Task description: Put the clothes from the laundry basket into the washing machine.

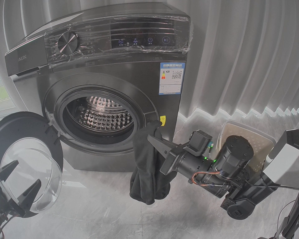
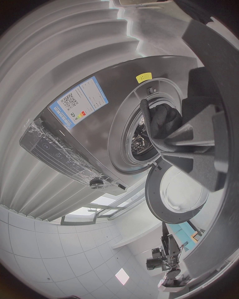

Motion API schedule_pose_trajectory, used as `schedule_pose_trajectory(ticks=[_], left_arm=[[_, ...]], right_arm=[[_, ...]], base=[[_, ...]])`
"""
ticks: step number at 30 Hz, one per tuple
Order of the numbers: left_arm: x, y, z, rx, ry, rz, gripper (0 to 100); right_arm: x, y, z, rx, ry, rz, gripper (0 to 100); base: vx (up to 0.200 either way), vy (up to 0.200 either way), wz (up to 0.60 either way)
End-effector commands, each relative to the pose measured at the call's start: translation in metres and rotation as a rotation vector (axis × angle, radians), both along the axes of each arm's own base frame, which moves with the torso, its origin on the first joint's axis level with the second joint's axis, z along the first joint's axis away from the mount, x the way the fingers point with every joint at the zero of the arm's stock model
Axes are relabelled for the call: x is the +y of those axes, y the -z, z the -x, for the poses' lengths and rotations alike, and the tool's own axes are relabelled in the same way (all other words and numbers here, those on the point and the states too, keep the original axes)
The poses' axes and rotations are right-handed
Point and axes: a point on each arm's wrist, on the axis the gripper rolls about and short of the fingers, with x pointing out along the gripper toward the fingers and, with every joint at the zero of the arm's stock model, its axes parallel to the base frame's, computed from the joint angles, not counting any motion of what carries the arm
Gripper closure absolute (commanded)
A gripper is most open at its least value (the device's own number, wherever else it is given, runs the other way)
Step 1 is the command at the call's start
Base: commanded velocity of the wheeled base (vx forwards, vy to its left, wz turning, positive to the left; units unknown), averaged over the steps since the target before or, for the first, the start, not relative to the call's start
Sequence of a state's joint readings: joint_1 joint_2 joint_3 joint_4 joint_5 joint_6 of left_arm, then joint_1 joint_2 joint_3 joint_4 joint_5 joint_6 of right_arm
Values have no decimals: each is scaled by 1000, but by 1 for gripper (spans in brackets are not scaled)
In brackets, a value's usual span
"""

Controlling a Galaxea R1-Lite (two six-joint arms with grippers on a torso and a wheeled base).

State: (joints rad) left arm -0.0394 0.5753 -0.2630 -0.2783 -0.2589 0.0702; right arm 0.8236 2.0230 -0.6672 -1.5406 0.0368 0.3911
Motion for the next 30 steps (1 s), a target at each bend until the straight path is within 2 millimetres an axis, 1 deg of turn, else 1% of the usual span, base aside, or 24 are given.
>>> schedule_pose_trajectory(ticks=[1, 3, 5, 6, 7, 8, 9, 10, 11, 14, 16, 17, 19, 20, 21, 22, 26, 27, 28, 29, 30], left_arm=[[-17, 1, -61, 149, 177, -30, 0], [-21, 2, -67, 160, 197, -35, 0], [-29, 2, -80, 187, 240, -39, 0], [-31, 3, -82, 193, 246, -39, 0], [-34, 4, -90, 208, 244, -44, 0], [-34, 4, -90, 208, 244, -44, 0], [-38, 8, -102, 220, 240, -49, 0], [-39, 8, -103, 218, 241, -49, 0], [-44, 12, -113, 227, 251, -54, 0], [-52, 19, -130, 227, 249, -60, 0], [-59, 24, -138, 224, 266, -61, 0], [-59, 25, -139, 225, 269, -61, 0], [-69, 38, -145, 258, 301, -72, 0], [-69, 38, -145, 258, 301, -72, 0], [-75, 47, -148, 289, 318, -76, 0], [-78, 51, -150, 298, 330, -74, 0], [-87, 67, -159, 330, 347, -74, 0], [-87, 67, -159, 330, 347, -74, 0], [-90, 77, -164, 342, 352, -83, 0], [-90, 77, -164, 342, 352, -83, 0], [-95, 86, -168, 342, 361, -92, 0]], right_arm=[[21, 10, -20, -6, 1, -23, 100], [22, 11, -22, -6, 5, -22, 100], [21, 15, -29, -2, 30, -22, 100], [21, 15, -30, -2, 34, -22, 100], [22, 16, -32, -3, 48, -25, 100], [22, 16, -32, -3, 48, -25, 100], [22, 16, -36, -6, 65, -31, 100], [22, 16, -37, -6, 66, -31, 100], [22, 15, -39, -10, 72, -36, 100], [22, 13, -39, -15, 74, -42, 100], [21, 13, -40, -15, 78, -42, 100], [21, 13, -41, -15, 80, -42, 100], [20, 13, -41, -14, 81, -43, 100], [20, 13, -41, -14, 81, -43, 100], [20, 13, -40, -15, 81, -44, 100], [20, 12, -40, -15, 84, -46, 100], [20, 12, -40, -15, 92, -48, 100], [20, 12, -40, -15, 92, -48, 100], [20, 11, -40, -17, 91, -50, 100], [20, 11, -40, -17, 91, -50, 100], [21, 12, -40, -16, 90, -49, 100]], base=[[0, 0, 0], [0, 0, 0], [0, 0, 0], [0, 0, 0], [0, 0, 0], [0, 0, 0], [0, 0, 0], [0, 0, 0], [0, 0, 0], [0, 0, 0], [0, 0, 0], [0, 0, 0], [0, 0, 0], [0, 0, 0], [0, 0, 0], [0, 0, 0], [0, 0, 0], [0, 0, 0], [0, 0, 0], [0, 0, 0], [0, 0, 0]])
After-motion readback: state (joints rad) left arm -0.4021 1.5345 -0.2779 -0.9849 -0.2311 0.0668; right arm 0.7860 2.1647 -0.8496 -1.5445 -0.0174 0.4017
